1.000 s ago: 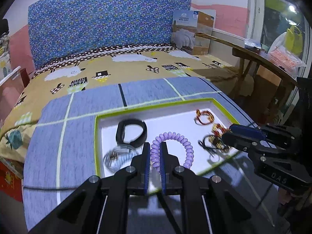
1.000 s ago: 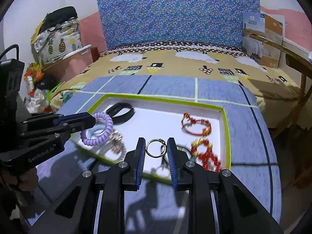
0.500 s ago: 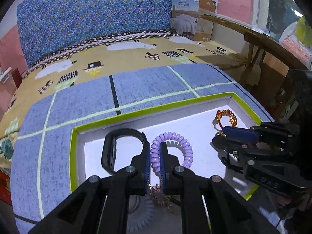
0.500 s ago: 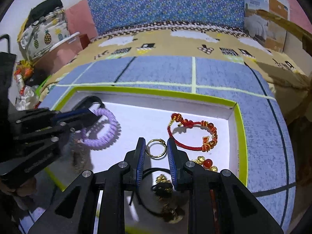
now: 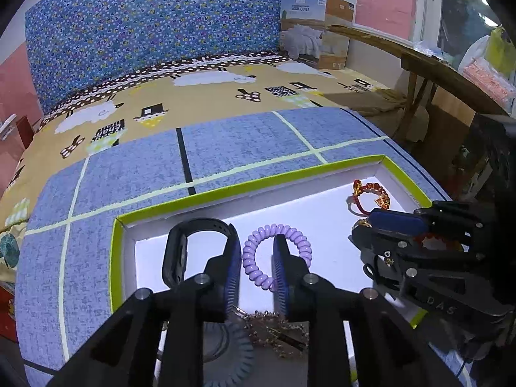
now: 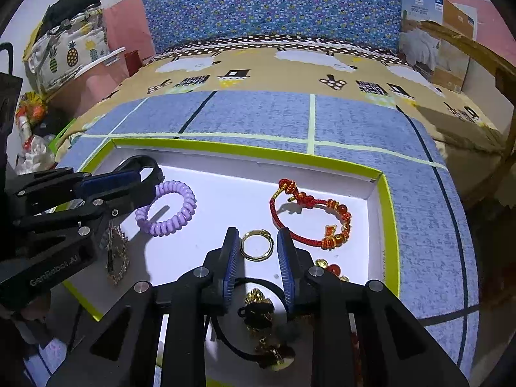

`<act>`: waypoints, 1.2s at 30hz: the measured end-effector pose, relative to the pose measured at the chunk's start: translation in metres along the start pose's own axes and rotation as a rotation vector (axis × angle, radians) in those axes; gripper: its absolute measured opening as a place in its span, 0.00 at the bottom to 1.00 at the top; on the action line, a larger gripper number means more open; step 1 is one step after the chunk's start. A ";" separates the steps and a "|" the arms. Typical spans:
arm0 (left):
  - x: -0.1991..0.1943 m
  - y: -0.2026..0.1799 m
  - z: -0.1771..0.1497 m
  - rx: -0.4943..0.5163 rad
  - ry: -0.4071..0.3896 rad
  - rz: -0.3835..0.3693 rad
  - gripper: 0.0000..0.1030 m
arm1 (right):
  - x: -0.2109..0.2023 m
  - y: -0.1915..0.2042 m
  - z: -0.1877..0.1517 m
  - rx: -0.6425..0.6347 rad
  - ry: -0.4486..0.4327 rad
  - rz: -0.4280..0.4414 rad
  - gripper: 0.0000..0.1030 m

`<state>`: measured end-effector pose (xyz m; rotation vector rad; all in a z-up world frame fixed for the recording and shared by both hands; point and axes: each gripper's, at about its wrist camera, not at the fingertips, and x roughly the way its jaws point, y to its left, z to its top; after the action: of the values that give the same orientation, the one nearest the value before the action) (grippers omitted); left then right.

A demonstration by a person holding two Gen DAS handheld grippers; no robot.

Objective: Organize jewelry

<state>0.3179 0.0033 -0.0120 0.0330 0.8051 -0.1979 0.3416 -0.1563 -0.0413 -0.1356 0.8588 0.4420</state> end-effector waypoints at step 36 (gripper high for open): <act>-0.149 -0.027 -0.089 -0.070 -0.160 0.057 0.29 | -0.150 0.052 -0.089 0.001 -0.204 -0.016 0.36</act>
<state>0.1483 0.0101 0.0349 -0.0256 0.6501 -0.1161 0.1718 -0.1836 0.0174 -0.0947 0.6569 0.4328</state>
